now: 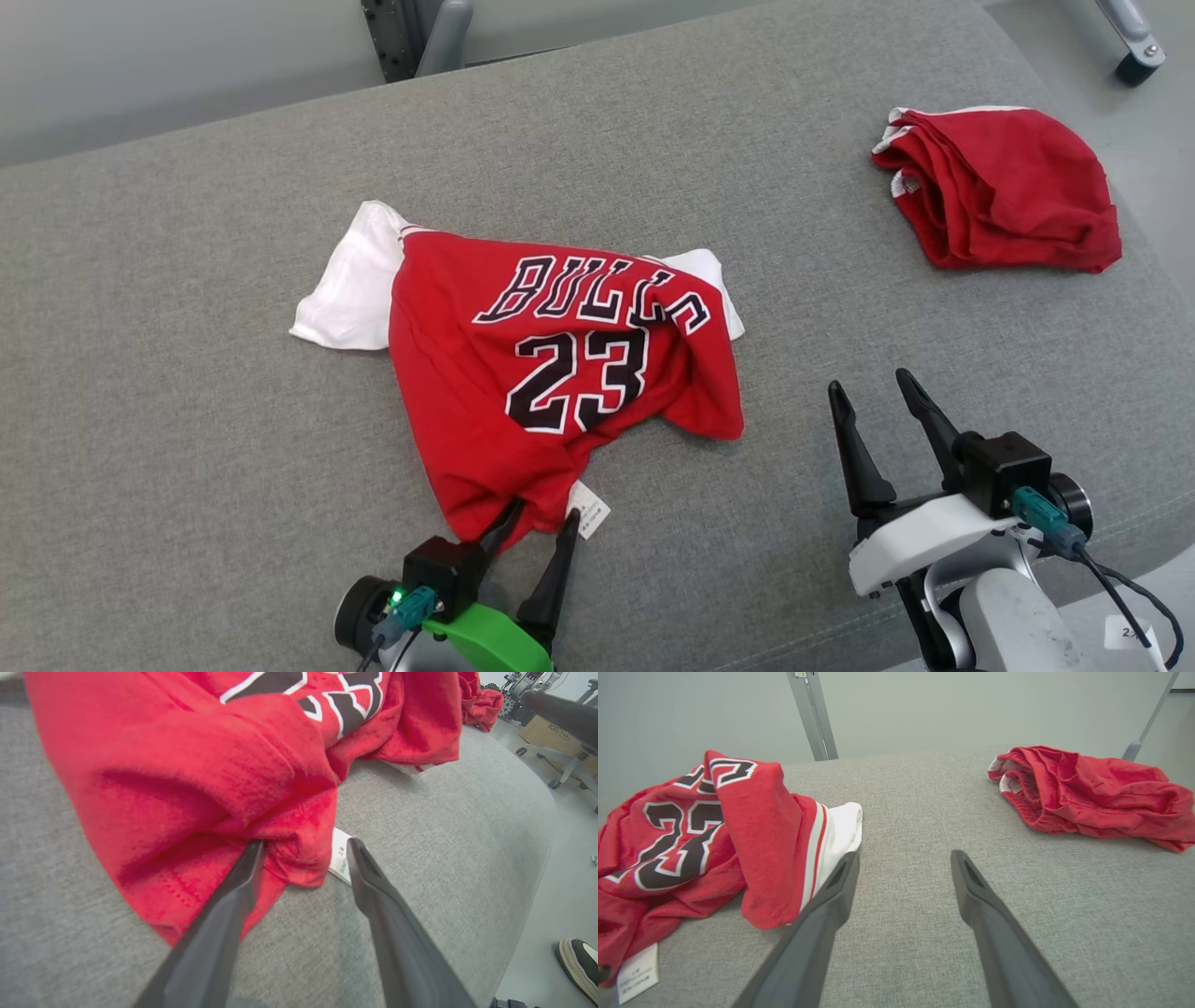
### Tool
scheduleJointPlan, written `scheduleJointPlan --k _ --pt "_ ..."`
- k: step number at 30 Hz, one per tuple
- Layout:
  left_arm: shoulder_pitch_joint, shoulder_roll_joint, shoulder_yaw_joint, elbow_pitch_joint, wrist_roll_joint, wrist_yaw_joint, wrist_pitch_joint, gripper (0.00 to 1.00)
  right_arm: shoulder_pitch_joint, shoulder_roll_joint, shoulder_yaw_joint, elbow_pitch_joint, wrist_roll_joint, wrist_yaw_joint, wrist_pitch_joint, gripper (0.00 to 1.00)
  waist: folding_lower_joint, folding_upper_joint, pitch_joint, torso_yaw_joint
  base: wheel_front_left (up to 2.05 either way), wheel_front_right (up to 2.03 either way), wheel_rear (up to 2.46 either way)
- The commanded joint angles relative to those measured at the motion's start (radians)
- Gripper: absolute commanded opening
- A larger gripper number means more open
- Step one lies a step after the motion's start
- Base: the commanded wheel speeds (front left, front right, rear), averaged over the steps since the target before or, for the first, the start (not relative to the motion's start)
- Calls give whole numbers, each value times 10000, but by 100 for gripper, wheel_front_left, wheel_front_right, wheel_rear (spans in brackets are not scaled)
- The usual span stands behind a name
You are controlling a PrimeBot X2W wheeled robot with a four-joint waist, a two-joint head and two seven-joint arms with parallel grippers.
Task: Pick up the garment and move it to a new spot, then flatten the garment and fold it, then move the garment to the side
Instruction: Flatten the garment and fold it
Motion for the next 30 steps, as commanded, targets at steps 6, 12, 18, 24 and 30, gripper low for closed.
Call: scheduleJointPlan --k 6,12,18,24,30 --pt "-56 52 100 -162 92 14 2 0 -80 -20 20 19 164 -13 -29 100 0 0 -16 18 0 0 0" --pt "72 54 377 -969 136 14 2 0 63 -23 -152 66 240 -13 -29 100 0 0 -283 213 0 0 0" --pt "288 55 1223 -2486 569 16 2 0 380 -18 -267 152 558 -11 -29 100 0 0 -787 774 0 0 0" --pt "-476 448 2903 -3106 1024 17 2 0 389 -23 -19 238 886 -13 -29 100 0 0 -1000 1173 0 0 0" --pt "-2330 1961 3146 -2035 1209 17 2 0 117 -25 53 204 801 -11 -29 100 0 0 -635 959 0 0 0"
